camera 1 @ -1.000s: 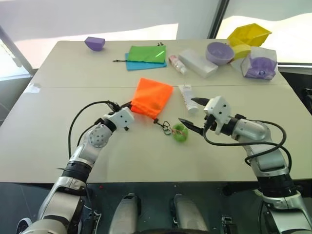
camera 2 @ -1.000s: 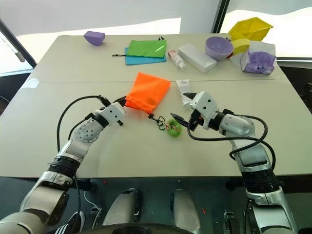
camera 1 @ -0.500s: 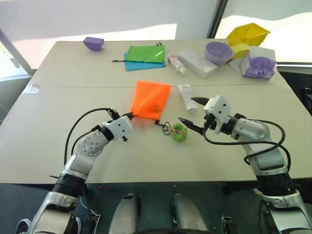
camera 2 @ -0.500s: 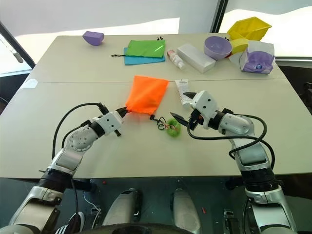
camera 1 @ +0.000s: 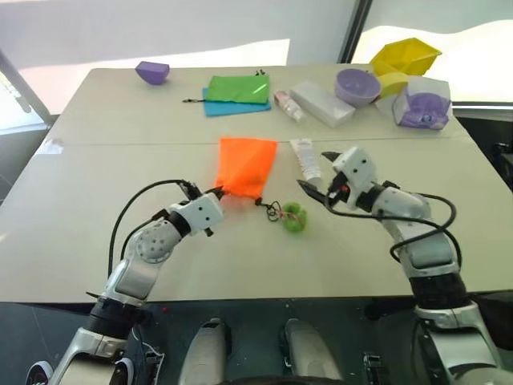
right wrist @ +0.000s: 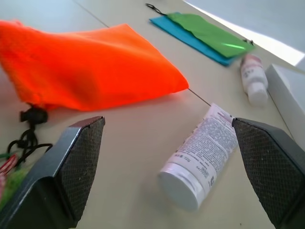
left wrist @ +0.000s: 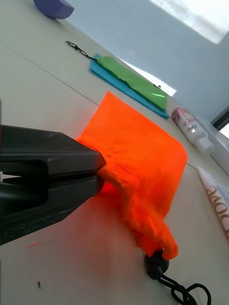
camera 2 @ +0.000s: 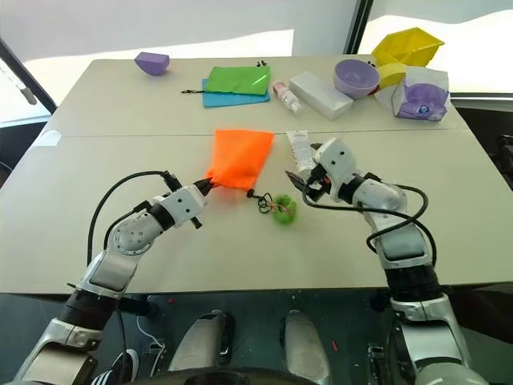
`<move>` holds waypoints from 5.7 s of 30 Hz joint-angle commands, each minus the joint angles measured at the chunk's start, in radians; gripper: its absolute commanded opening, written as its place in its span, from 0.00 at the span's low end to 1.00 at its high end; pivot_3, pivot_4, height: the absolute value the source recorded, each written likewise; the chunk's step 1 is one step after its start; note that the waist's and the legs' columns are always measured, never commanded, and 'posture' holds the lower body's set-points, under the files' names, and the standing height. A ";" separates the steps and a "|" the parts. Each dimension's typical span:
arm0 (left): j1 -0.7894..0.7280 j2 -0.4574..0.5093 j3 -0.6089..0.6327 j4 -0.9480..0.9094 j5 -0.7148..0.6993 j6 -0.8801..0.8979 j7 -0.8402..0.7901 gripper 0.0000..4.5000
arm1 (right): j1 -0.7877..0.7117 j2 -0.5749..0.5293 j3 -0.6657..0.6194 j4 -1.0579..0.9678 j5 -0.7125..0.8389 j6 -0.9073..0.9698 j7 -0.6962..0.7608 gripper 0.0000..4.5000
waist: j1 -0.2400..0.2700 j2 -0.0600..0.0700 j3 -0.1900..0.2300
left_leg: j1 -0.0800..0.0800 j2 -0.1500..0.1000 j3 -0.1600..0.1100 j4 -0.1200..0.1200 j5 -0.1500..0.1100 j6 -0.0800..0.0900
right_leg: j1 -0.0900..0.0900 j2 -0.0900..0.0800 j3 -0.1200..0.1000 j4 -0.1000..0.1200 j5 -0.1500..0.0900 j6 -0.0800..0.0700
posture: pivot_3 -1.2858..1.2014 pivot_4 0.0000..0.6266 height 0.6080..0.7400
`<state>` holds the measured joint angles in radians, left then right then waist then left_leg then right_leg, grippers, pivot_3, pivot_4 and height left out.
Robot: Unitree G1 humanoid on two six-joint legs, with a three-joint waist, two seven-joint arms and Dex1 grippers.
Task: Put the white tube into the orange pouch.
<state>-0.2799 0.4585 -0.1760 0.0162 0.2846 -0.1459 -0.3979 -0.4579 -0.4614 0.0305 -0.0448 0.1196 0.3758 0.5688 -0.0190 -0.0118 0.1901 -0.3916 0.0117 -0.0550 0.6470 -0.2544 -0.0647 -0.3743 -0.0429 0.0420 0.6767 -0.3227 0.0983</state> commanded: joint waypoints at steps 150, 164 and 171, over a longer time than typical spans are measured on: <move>0.003 0.002 0.012 -0.062 -0.012 -0.031 -0.070 0.00 | 0.073 0.354 0.128 -0.179 0.099 0.416 -0.304 0.40 | 0.001 0.000 0.000 | -0.016 -0.001 -0.002 0.002 0.004 0.001 | -0.017 0.000 -0.001 0.007 0.002 -0.001 | 0.52 0.24 1.00; -0.001 -0.029 0.004 -0.087 -0.061 0.005 -0.094 0.00 | -0.012 0.495 0.083 -0.021 0.100 0.384 -0.395 0.40 | -0.001 0.000 0.000 | -0.016 -0.001 -0.002 0.002 0.004 0.001 | -0.018 0.000 -0.001 0.007 0.002 -0.002 | 0.52 0.24 1.00; 0.000 -0.037 -0.005 -0.107 -0.081 0.016 -0.107 0.00 | -0.059 0.529 0.094 0.068 0.071 0.342 -0.410 0.40 | -0.003 0.000 0.000 | -0.016 -0.001 -0.001 0.001 0.004 0.001 | -0.018 0.000 -0.001 0.007 0.002 -0.002 | 0.52 0.24 1.00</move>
<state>-0.2794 0.4235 -0.1822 -0.0493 0.2226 -0.1324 -0.5006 -0.4885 0.0559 0.1221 0.0166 0.1977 0.7499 0.1632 -0.0217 -0.0122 0.1899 -0.4071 0.0106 -0.0563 0.6484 -0.2505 -0.0638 -0.3923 -0.0424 0.0411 0.6840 -0.3206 0.0967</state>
